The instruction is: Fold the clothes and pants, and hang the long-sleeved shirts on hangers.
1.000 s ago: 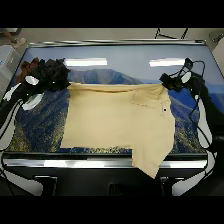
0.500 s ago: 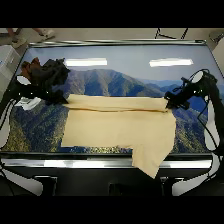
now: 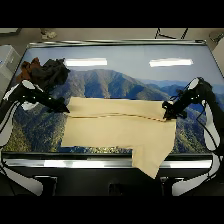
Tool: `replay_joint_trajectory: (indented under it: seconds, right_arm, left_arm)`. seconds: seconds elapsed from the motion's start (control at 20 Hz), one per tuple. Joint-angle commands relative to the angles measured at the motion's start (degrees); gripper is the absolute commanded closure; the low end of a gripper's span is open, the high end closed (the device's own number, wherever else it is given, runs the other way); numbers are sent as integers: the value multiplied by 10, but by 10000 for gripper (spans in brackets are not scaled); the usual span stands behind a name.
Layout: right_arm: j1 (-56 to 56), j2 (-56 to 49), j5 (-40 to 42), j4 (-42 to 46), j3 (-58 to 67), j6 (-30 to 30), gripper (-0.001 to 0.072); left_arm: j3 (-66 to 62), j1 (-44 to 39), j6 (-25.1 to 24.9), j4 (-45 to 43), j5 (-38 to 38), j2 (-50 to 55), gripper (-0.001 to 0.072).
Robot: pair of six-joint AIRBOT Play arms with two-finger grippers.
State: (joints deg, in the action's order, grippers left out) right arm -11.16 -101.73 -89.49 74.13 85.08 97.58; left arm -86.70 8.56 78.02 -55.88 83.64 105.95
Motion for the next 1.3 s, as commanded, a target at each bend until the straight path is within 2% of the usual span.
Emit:
replay_joint_trajectory:
  seconds: [0.0,0.05,0.1,0.15,0.2,0.25,0.3,0.45,0.6,0.75,0.9,0.95,1.05,1.1,1.15,1.25]
  right_arm:
    - [-1,2,-11,-12,18,-45,178]
    - [-5,9,-36,-4,34,-57,177]
    - [-15,18,-60,10,52,-63,164]
    - [-31,34,-73,21,57,-56,158]
    - [-50,51,-81,22,52,-44,157]
    - [-69,70,-84,23,35,-37,157]
    - [-88,95,-82,27,3,-37,157]
    - [-123,167,-67,51,-126,-49,157]
    - [-126,213,-46,55,-192,-68,159]
    - [-126,223,-48,43,-196,-68,159]
    - [-126,223,-61,43,-196,-68,160]
    - [-126,223,-70,43,-196,-68,160]
    - [-126,223,-83,46,-196,-71,160]
    - [-126,223,-85,47,-196,-70,160]
    - [-126,226,-80,49,-202,-70,160]
    - [-126,251,-46,62,-253,-70,153]
  left_arm:
    - [-4,6,9,-1,22,-2,111]
    - [-10,16,9,-4,42,-7,51]
    - [-16,29,10,-13,60,-14,54]
    - [-15,44,20,-33,82,-26,87]
    - [-9,58,27,-60,103,-40,188]
    - [13,67,25,-79,110,-60,221]
    - [58,75,12,-92,104,-89,221]
    - [265,97,-22,-90,31,-186,222]
    - [426,115,-74,-55,-31,-250,226]
    - [472,109,-95,-10,-59,-252,270]
    - [479,90,-95,-5,-85,-248,272]
    - [479,85,-93,-4,-88,-246,297]
    - [479,77,-75,-4,-106,-246,417]
    - [479,73,-71,-4,-114,-246,597]
    - [479,71,-69,-1,-118,-246,686]
    - [479,71,-69,0,-117,-246,687]
